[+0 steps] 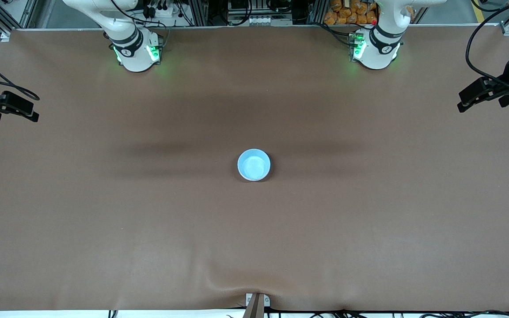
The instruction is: Stack pink and blue bowls on white bowl
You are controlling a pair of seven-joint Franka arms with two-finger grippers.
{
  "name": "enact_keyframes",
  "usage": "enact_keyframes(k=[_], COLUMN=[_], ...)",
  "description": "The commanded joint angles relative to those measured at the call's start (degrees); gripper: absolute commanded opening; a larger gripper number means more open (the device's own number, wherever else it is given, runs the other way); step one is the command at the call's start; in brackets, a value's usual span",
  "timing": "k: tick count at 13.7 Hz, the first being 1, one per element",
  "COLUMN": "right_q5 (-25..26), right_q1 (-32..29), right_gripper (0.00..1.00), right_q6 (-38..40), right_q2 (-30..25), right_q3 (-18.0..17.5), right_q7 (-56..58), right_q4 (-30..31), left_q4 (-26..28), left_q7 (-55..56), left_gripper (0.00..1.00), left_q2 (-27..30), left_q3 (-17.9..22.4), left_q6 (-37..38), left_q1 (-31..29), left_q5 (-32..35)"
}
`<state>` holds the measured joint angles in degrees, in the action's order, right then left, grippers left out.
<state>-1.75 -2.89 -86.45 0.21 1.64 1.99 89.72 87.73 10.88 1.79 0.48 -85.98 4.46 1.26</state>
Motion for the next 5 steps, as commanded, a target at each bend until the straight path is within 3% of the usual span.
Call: enact_keyframes(k=[1, 5], right_q5=[0.87, 0.87], right_q1=[-1.59, -1.5], right_gripper=[1.0, 1.0], right_q6=[1.02, 1.38], right_q2=[0.58, 0.58], right_q3=[-0.94, -0.94], right_q7=[0.56, 0.29], right_q4=[-1.22, -1.13], left_q4=[0.33, -0.63], left_q7=[-1.39, -1.04], left_gripper=[1.0, 1.0], left_q2=[1.37, 1.28], left_q3=[0.05, -0.22], left_q6=[0.02, 0.9], left_q1=[0.02, 0.28], left_q5=[0.06, -0.03])
